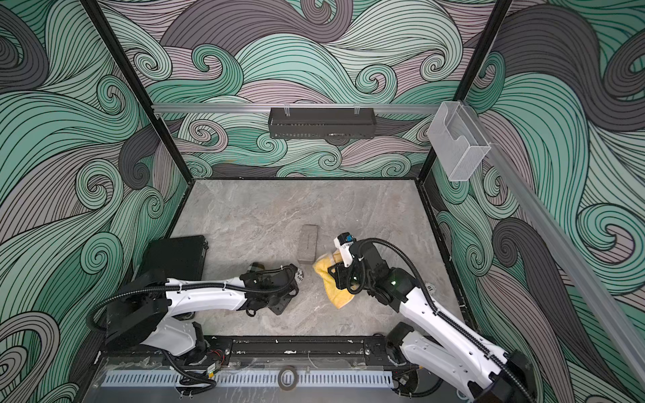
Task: Wipe the eyeglass case
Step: Pick up the eyeglass case from the center of the board.
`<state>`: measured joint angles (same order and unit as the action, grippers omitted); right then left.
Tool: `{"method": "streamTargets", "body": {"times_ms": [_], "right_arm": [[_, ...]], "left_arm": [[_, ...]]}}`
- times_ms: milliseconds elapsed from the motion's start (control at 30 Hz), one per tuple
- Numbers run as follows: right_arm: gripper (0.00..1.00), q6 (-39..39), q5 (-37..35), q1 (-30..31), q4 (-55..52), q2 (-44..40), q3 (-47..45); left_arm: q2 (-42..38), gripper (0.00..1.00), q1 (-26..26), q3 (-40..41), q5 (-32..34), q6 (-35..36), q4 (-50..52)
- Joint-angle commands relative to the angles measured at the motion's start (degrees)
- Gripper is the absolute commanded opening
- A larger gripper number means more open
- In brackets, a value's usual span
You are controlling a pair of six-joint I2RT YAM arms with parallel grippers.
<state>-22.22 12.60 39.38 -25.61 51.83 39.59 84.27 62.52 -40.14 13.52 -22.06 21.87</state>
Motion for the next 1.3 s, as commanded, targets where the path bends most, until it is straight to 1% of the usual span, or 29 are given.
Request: {"method": "streamTargets", "body": {"times_ms": [0,67,200,267,333,400,500,600,733,767,867,1033,1067,1133,1200,1267], "right_arm": [[0.0,-0.6,6.3,0.2,7.1,2.5,1.0],[0.0,-0.5,8.7,0.3,10.7,4.3,0.9],[0.0,-1.1,14.2,0.3,17.6,8.0,0.5],[0.0,-1.8,16.7,0.3,20.5,9.7,0.0],[0.0,-1.5,17.2,1.1,21.0,11.4,0.2],[0.0,-0.8,15.8,2.0,19.6,12.9,0.3],[0.0,-0.4,11.0,3.4,16.6,14.9,-0.6],[0.0,-0.9,7.8,3.6,15.9,15.7,-2.8],[0.0,-0.5,0.3,4.7,10.5,15.5,-2.5],[0.0,-0.4,-0.3,5.0,9.9,15.3,-2.3],[0.0,-0.2,2.3,6.3,11.3,14.0,-1.0],[0.0,-2.3,12.6,10.2,18.5,14.4,-0.1],[0.0,-2.5,13.4,11.0,18.9,15.0,0.2],[0.0,-2.1,12.7,12.1,17.2,16.4,1.3],[0.0,-1.7,8.5,12.2,13.7,16.7,1.7],[0.0,-1.2,2.7,11.7,9.8,15.9,1.9]], "left_arm": [[-5.3,0.55,0.5,0.4,-5.9,3.2,-3.9],[-7.5,0.55,0.4,0.5,-9.6,4.4,-4.5],[-10.1,0.55,0.4,-0.2,-14.7,5.2,-4.5],[-10.7,0.55,0.4,-0.6,-15.9,5.0,-4.6],[-11.9,0.55,0.5,-0.7,-16.0,4.6,-5.0],[-13.5,0.55,0.4,-0.6,-15.5,4.1,-6.0],[-16.5,0.55,0.2,-0.6,-15.6,3.6,-7.2],[-18.9,0.55,0.2,-0.8,-15.6,3.6,-6.9],[-19.9,0.55,0.2,-0.8,-15.1,3.5,-6.4],[-19.8,0.55,0.2,-0.8,-15.1,3.5,-6.5],[-18.6,0.55,0.2,-1.1,-15.0,3.2,-7.2],[-16.5,0.54,0.2,-1.4,-14.3,2.4,-9.1],[-16.5,0.53,0.2,-1.3,-14.0,2.3,-9.5],[-17.0,0.52,0.2,-0.9,-13.5,1.8,-10.5],[-18.0,0.53,0.2,-0.4,-13.5,1.5,-10.8],[-19.2,0.52,0.2,0.2,-12.9,1.4,-10.4]]}}
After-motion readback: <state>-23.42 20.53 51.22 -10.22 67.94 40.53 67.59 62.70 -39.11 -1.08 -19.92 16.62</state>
